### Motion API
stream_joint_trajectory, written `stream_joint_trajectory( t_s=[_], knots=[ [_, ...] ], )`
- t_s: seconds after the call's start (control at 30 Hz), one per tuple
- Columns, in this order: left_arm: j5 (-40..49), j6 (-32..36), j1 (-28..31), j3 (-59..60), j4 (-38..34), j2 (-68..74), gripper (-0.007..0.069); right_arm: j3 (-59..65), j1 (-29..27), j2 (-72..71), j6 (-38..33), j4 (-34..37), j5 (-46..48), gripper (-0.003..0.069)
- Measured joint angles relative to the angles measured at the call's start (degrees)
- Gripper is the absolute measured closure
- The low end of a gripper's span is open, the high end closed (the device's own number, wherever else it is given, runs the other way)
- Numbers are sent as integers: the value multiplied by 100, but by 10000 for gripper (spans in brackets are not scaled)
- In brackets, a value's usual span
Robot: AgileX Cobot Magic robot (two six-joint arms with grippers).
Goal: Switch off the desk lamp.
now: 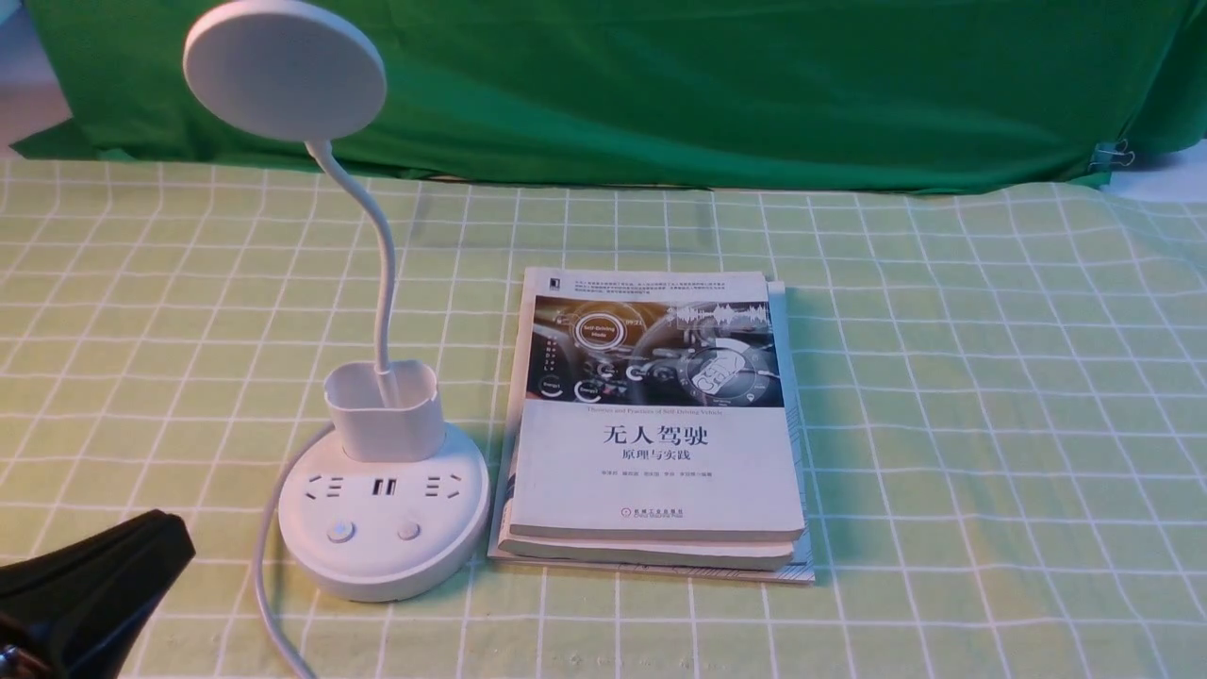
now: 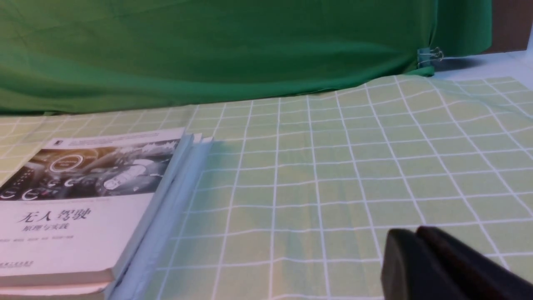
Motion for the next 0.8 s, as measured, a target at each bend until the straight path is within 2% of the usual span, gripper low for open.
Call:
stream_joint_trajectory(
  t_s=[0.33,0.47,0.7,0.8],
  knots=[
    [92,0,0,45,381,-15,619,0,0,0,0,0,-9,630],
    [-14,37,208,49,542,-47,619,0,0,0,0,0,-3,630],
    [-964,347,1294,565,490,-557,619,0,0,0,-5,0,-3,630],
    [-1104,359,1679,893,349,-877,619,0,0,0,-4,0,-3,630]
  ],
)
